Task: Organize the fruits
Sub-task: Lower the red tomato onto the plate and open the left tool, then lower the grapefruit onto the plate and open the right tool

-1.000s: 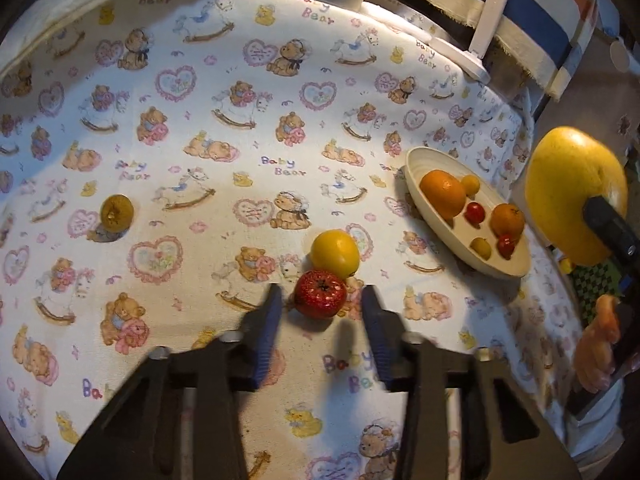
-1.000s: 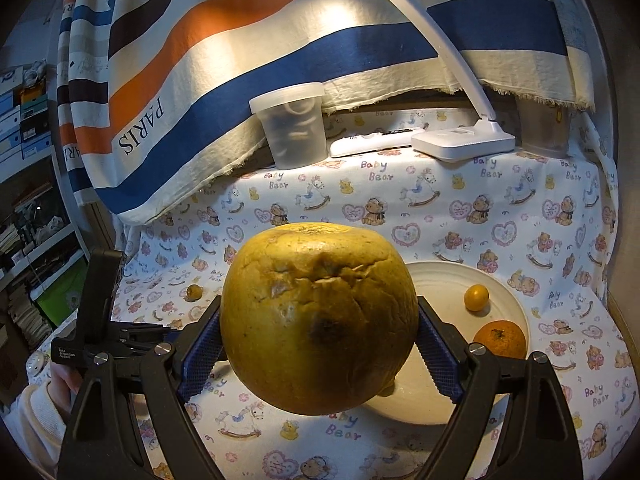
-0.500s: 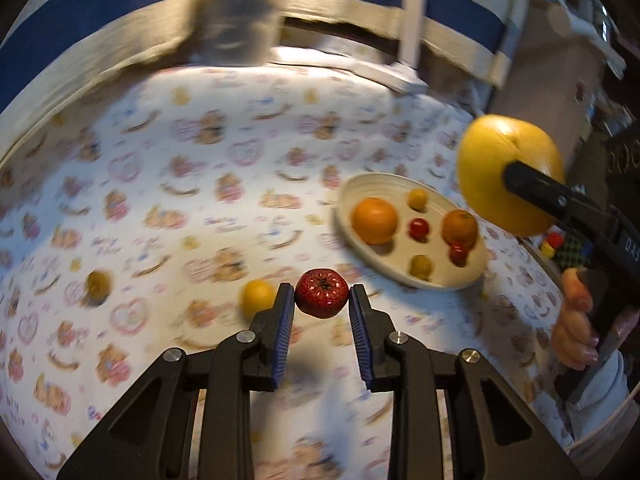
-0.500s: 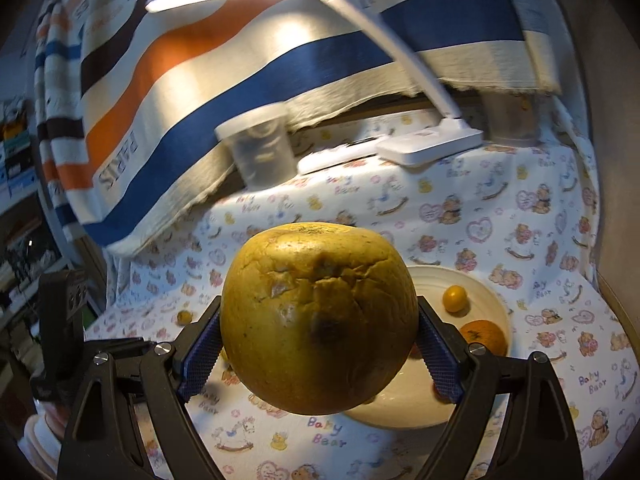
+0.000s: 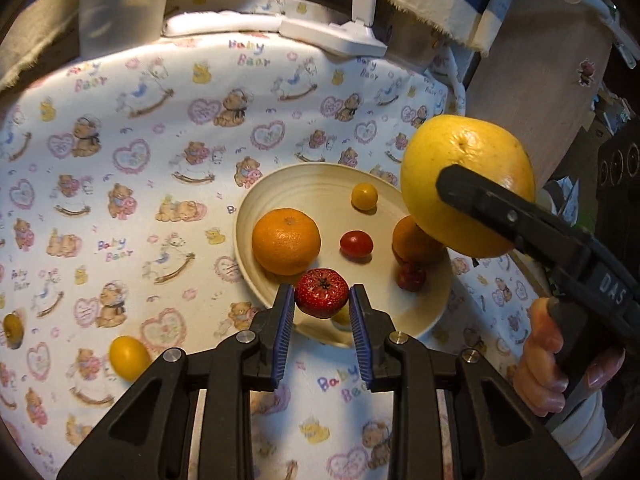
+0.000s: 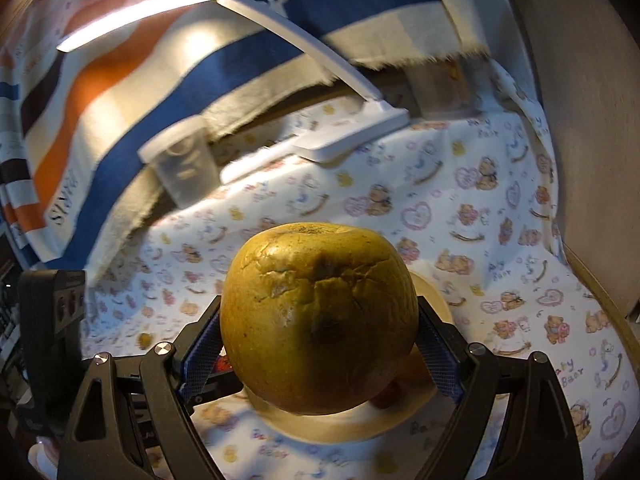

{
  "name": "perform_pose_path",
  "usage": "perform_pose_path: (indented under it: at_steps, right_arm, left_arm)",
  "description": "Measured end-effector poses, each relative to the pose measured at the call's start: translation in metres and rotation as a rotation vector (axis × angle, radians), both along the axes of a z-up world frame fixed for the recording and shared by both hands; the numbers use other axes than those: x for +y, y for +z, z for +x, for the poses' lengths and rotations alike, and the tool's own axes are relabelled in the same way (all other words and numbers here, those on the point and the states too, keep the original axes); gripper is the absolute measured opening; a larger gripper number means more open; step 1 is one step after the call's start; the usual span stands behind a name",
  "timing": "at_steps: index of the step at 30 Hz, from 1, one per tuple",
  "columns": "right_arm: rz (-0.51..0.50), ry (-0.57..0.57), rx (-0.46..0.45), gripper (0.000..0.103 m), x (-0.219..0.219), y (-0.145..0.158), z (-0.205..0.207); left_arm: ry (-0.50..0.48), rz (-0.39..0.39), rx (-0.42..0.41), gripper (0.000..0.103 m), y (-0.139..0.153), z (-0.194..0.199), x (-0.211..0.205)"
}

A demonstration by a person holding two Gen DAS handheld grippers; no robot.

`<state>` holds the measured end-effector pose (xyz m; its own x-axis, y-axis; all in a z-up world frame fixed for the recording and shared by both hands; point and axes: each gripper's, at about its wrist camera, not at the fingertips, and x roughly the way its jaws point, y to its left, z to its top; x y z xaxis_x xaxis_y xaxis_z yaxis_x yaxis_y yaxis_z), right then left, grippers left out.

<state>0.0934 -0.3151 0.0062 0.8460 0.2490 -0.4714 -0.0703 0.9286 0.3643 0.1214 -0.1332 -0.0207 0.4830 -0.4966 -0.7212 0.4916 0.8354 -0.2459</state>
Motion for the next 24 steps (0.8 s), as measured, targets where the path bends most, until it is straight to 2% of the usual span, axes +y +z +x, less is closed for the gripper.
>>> perform_pose_path:
  at_steps: [6,15,16,18,22,24]
  right_arm:
    - [-0.006,-0.015,0.034,0.089,-0.005,-0.01,0.013]
    - [-0.051,-0.016,0.055,0.089,0.003,-0.016,0.019]
    - [-0.056,-0.016,0.063,0.089,0.003,-0.016,0.022]
    - [-0.062,-0.009,0.076,0.089,0.005,-0.016,0.028]
    - [-0.119,0.01,0.101,0.089,0.015,-0.013,0.042]
    - [-0.133,0.026,0.112,0.089,0.022,-0.011,0.051]
  left_arm:
    - [0.014,-0.027,0.024,0.027,-0.017,0.01,-0.002]
    - [-0.031,-0.033,-0.012,0.028,-0.021,0.006,-0.008]
    - [-0.029,-0.027,-0.025,0.031,-0.021,0.005,-0.008]
    - [-0.027,-0.027,-0.055,0.047,-0.017,0.001,-0.006]
    - [0.007,-0.01,-0.108,0.048,-0.006,-0.003,0.0]
    - [0.055,-0.011,-0.131,0.048,0.0,-0.002,0.007]
